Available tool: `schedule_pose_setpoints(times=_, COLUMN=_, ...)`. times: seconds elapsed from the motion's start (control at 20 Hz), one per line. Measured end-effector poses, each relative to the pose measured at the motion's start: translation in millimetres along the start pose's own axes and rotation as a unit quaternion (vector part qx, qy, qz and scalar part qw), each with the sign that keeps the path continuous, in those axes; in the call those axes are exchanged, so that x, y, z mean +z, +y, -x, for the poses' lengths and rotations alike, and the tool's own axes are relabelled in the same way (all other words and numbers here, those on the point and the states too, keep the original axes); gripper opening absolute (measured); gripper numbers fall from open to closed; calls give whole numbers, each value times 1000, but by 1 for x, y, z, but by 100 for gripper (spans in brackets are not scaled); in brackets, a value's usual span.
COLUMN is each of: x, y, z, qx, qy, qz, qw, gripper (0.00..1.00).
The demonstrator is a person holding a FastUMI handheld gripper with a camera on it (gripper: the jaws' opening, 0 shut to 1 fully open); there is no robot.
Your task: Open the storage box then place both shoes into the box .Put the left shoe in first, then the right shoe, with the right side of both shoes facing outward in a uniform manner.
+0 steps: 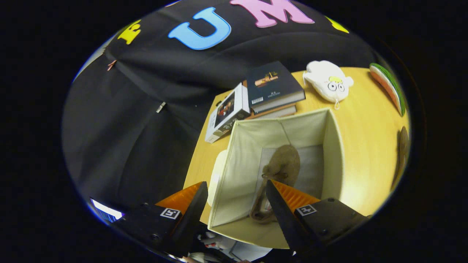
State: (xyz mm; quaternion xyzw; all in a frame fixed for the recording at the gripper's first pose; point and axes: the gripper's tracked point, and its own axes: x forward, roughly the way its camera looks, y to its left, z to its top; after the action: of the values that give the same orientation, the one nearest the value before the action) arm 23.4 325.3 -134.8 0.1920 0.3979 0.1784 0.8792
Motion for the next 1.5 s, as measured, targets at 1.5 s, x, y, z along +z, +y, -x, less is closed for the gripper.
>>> schedule_pose_setpoints(times=1.5, x=-40, y=-518, z=179, qx=-285, qy=25, qz=21, qw=958, gripper=99)
